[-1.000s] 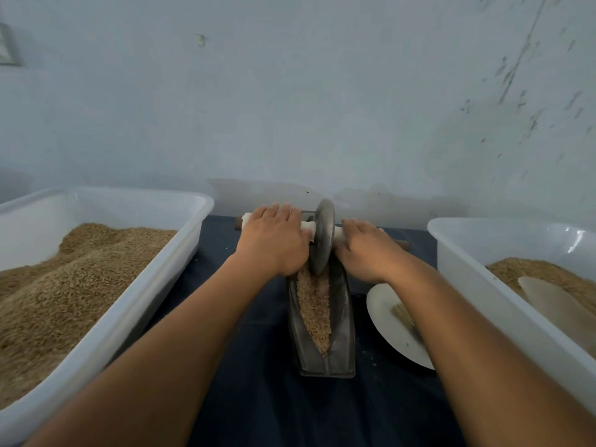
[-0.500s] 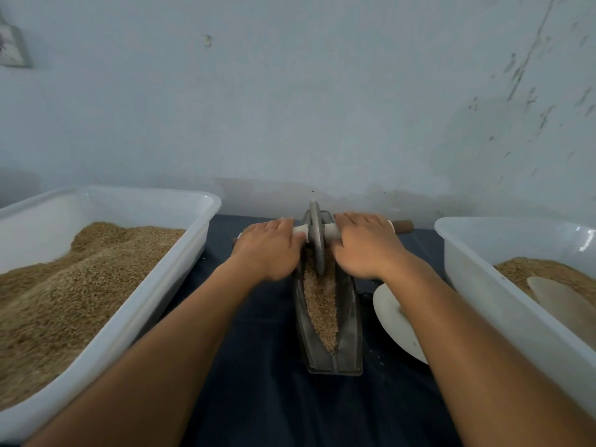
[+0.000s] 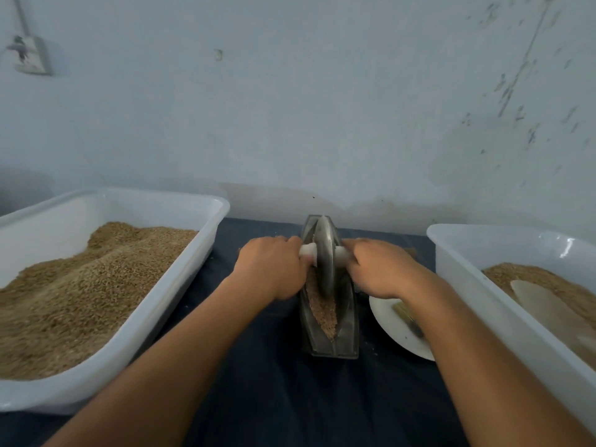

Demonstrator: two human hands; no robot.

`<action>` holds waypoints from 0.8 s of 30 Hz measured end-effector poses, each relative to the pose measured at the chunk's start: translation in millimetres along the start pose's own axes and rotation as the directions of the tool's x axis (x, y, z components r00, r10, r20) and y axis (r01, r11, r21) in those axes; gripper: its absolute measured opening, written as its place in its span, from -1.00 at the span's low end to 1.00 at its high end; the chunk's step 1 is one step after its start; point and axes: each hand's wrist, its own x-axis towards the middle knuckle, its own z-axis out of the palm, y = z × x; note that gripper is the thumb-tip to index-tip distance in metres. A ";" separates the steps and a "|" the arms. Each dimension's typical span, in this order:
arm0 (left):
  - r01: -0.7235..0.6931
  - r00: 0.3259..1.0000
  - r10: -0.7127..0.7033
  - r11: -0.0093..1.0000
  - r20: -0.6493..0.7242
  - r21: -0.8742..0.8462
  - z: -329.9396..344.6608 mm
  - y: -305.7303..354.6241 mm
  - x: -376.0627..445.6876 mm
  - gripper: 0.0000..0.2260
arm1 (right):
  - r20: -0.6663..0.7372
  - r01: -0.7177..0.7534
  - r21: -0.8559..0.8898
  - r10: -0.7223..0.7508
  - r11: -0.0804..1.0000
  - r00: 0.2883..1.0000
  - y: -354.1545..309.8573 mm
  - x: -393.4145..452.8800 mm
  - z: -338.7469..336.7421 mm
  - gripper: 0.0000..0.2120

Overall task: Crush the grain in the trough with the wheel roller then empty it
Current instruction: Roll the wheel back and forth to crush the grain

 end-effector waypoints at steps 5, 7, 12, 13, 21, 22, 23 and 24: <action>0.025 0.999 -0.027 0.995 0.019 0.098 -15.6 17.5 -13.5 -0.78 | 0.065 -0.010 -0.062 0.014 0.998 0.998 0.1 -15.1 -10.5 -0.58; 0.033 0.999 -0.037 0.993 0.032 0.117 -23.0 21.0 -17.6 -0.82 | 0.065 0.011 -0.110 -0.004 0.994 0.998 -0.3 -18.3 -15.5 -0.61; 0.007 0.998 -0.016 0.986 0.054 0.169 -41.3 20.1 -26.1 -0.77 | 0.050 0.058 -0.167 -0.050 0.984 0.997 -2.1 -27.6 -31.4 -0.94; -0.002 0.998 -0.009 0.984 0.059 0.180 -44.1 19.7 -27.0 -0.76 | 0.040 0.064 -0.175 -0.058 0.982 0.998 -2.6 -28.8 -34.1 -0.86; -0.052 0.998 0.043 0.979 0.052 0.198 -52.9 18.2 -28.4 -0.73 | 0.041 0.064 -0.190 -0.057 0.980 0.998 -10.9 -40.2 -46.4 -0.65; -0.049 0.998 0.041 0.978 0.047 0.204 -50.6 18.4 -27.6 -0.75 | 0.035 0.063 -0.207 -0.057 0.976 0.998 -10.9 -38.5 -44.5 -0.67; -0.043 0.999 0.035 0.977 0.041 0.208 -47.7 18.7 -26.4 -0.77 | 0.026 0.062 -0.228 -0.058 0.972 0.998 -9.9 -35.8 -41.3 -0.69; -0.035 0.999 0.029 0.977 0.033 0.209 -44.1 19.1 -25.0 -0.79 | 0.020 0.058 -0.241 -0.055 0.969 0.998 -9.1 -32.8 -37.6 -0.74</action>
